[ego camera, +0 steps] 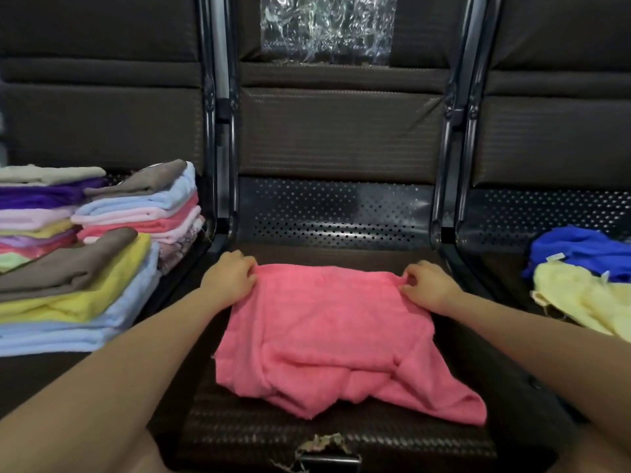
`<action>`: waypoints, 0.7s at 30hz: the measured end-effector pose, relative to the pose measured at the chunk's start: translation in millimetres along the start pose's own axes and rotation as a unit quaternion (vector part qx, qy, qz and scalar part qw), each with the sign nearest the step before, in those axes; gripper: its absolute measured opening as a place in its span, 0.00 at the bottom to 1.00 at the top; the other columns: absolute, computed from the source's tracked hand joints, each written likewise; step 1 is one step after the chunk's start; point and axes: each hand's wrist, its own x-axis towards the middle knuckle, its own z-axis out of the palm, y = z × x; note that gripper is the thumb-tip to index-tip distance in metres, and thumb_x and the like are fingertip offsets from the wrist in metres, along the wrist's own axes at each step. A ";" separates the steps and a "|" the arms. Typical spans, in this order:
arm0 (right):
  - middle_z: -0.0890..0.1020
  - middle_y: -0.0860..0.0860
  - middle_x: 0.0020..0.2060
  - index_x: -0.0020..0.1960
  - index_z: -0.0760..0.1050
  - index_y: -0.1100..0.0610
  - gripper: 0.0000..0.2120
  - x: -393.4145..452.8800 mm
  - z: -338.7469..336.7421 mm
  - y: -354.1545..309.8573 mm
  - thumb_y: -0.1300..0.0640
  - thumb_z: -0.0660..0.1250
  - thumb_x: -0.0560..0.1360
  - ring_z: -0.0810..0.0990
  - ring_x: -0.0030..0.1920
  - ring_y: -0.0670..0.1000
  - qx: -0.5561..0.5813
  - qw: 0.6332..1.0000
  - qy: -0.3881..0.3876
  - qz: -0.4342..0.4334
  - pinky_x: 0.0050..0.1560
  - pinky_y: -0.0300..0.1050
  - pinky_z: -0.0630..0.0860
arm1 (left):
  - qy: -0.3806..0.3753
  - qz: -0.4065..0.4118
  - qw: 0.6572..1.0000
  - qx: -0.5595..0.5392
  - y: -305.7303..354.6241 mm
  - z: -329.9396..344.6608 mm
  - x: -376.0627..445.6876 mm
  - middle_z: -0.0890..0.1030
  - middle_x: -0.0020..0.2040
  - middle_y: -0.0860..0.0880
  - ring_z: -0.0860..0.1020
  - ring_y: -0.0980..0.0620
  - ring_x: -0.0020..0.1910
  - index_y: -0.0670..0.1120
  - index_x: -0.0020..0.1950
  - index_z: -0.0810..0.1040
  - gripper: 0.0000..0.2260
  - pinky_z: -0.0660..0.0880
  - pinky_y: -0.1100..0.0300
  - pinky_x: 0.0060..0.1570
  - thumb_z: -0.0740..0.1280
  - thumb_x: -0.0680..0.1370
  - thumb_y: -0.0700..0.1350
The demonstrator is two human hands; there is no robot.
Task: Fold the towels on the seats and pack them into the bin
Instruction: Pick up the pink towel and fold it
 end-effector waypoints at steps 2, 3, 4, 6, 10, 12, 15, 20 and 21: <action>0.77 0.56 0.49 0.46 0.77 0.54 0.04 -0.6 -2.9 0.3 0.55 0.67 0.74 0.76 0.54 0.57 0.018 1.000 0.007 -0.005 0.51 0.43 0.69 | 0.004 -0.006 1.000 -0.018 -4.8 -0.5 3.5 0.75 0.57 0.44 0.72 0.44 0.60 0.48 0.56 0.79 0.11 0.71 0.50 0.61 0.65 0.76 0.47; 0.78 0.54 0.45 0.42 0.75 0.52 0.02 0.0 -4.5 1.1 0.56 0.68 0.73 0.77 0.51 0.56 0.032 0.999 0.009 -0.003 0.45 0.42 0.69 | -0.007 -0.011 1.000 -0.027 -6.7 -1.6 4.9 0.76 0.57 0.44 0.73 0.44 0.60 0.48 0.57 0.79 0.12 0.70 0.50 0.61 0.66 0.75 0.48; 0.78 0.52 0.41 0.38 0.73 0.51 0.06 -0.2 -6.2 0.7 0.57 0.69 0.72 0.77 0.48 0.55 0.051 0.999 0.006 0.005 0.41 0.42 0.68 | -0.023 -0.013 0.999 -0.035 -9.5 -2.2 6.5 0.77 0.56 0.45 0.74 0.44 0.59 0.49 0.57 0.79 0.12 0.71 0.51 0.61 0.67 0.75 0.49; 0.79 0.49 0.38 0.36 0.74 0.49 0.09 -2.3 -8.1 -1.2 0.59 0.71 0.71 0.78 0.44 0.52 0.115 0.993 -0.024 0.016 0.42 0.43 0.73 | -0.046 -0.006 0.998 -0.049 -8.8 -5.1 5.1 0.79 0.54 0.46 0.76 0.45 0.56 0.52 0.53 0.80 0.09 0.72 0.52 0.58 0.67 0.74 0.48; 0.80 0.47 0.37 0.41 0.80 0.53 0.03 -6.8 -13.6 -2.6 0.58 0.74 0.70 0.77 0.43 0.48 0.154 0.985 -0.074 -0.003 0.50 0.44 0.74 | -0.052 0.006 0.990 -0.127 0.7 -7.7 -1.3 0.81 0.46 0.51 0.78 0.51 0.49 0.55 0.44 0.80 0.08 0.75 0.56 0.53 0.65 0.76 0.42; 0.78 0.45 0.36 0.44 0.81 0.53 0.04 -9.2 -17.0 -2.9 0.55 0.73 0.71 0.76 0.42 0.48 0.098 0.993 -0.063 -0.017 0.47 0.42 0.72 | -0.061 0.004 0.990 -0.127 4.8 -6.2 -1.0 0.80 0.47 0.52 0.78 0.51 0.49 0.54 0.45 0.80 0.07 0.74 0.57 0.53 0.64 0.77 0.43; 0.77 0.45 0.36 0.38 0.77 0.48 0.05 -13.9 -20.1 -2.9 0.53 0.72 0.72 0.76 0.44 0.49 0.038 0.997 -0.054 -0.025 0.45 0.41 0.70 | -0.055 0.003 0.991 -0.122 8.9 -5.5 -2.7 0.82 0.50 0.50 0.78 0.50 0.51 0.53 0.46 0.81 0.06 0.74 0.56 0.53 0.64 0.77 0.45; 0.81 0.49 0.41 0.51 0.83 0.57 0.08 -19.4 -17.4 -12.2 0.57 0.71 0.73 0.78 0.44 0.48 0.143 0.989 -0.026 -0.028 0.45 0.40 0.71 | 0.008 -0.044 0.986 -0.162 12.4 -6.0 -3.7 0.79 0.58 0.45 0.76 0.46 0.58 0.44 0.57 0.75 0.12 0.71 0.57 0.56 0.68 0.75 0.43; 0.80 0.48 0.40 0.53 0.82 0.58 0.10 -17.9 -14.8 -15.3 0.58 0.72 0.73 0.77 0.42 0.46 0.173 0.984 -0.028 -0.018 0.43 0.37 0.71 | 0.004 -0.058 0.984 -0.170 11.5 -6.3 -3.9 0.77 0.60 0.45 0.76 0.46 0.60 0.43 0.61 0.74 0.16 0.70 0.57 0.58 0.69 0.74 0.42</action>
